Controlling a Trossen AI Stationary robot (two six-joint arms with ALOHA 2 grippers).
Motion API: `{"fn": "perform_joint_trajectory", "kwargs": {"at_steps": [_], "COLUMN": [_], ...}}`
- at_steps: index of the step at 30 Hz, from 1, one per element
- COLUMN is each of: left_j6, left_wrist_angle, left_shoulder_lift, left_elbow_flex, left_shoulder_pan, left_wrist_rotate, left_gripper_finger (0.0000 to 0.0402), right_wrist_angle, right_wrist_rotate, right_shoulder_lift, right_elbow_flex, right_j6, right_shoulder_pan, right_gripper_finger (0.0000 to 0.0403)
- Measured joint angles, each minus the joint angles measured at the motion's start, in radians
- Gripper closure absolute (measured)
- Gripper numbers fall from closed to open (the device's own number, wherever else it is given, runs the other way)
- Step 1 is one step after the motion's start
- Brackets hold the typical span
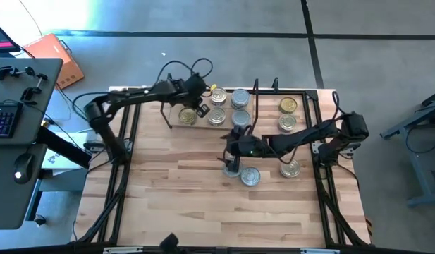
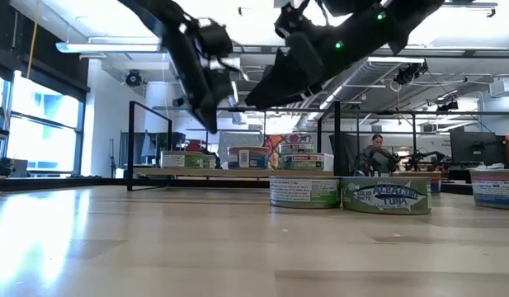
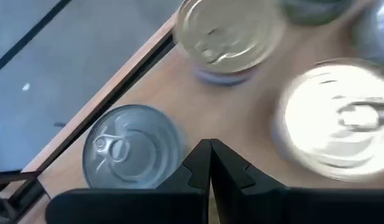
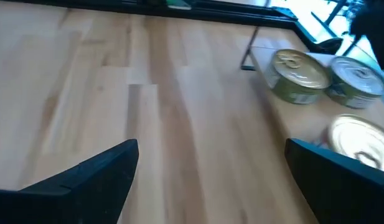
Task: Stack canned seafood by type on shelf
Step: Adjust the tuna cans and the shelf on the table
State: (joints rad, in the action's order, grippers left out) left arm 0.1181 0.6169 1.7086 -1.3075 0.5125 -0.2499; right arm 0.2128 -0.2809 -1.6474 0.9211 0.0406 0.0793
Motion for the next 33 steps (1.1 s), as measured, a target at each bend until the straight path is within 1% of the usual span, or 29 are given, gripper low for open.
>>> {"fn": "perform_joint_trajectory", "kwargs": {"at_steps": [3,5,10,14,17,25,33], "left_j6": [-0.007,-0.007,-0.007,-0.007,-0.007,-0.008,-0.018], "left_wrist_angle": [0.007,0.019,0.014,0.014,0.012,0.016,0.015], "left_shoulder_lift": [0.072,0.104,0.140,0.150,0.150,0.150,0.151], "left_elbow_flex": [-0.030,-0.033,-0.036,-0.036,-0.036,-0.036,-0.036], "left_shoulder_pan": [0.034,0.050,0.087,0.106,0.118,0.149,0.140], "left_wrist_rotate": [-0.003,-0.008,-0.026,-0.028,-0.027,-0.025,-0.026], "left_gripper_finger": [0.0401,0.0401,0.0401,0.0401,0.0401,0.0401,0.0401], "right_wrist_angle": [-0.004,-0.016,-0.055,-0.058,-0.058,-0.059,-0.060], "right_wrist_rotate": [-0.023,-0.065,-0.177,-0.222,-0.235,-0.238,-0.238], "right_shoulder_lift": [0.000,0.000,0.000,0.000,0.000,0.000,0.000], "right_elbow_flex": [0.000,0.000,0.000,0.000,0.000,0.000,0.000], "right_j6": [-0.016,-0.018,-0.019,-0.018,-0.017,-0.015,-0.015], "right_shoulder_pan": [0.040,0.070,0.142,0.182,0.198,0.198,0.196], "right_gripper_finger": [0.0006,0.0006,0.0006,0.0006,0.0006,0.0006,0.0006]}}
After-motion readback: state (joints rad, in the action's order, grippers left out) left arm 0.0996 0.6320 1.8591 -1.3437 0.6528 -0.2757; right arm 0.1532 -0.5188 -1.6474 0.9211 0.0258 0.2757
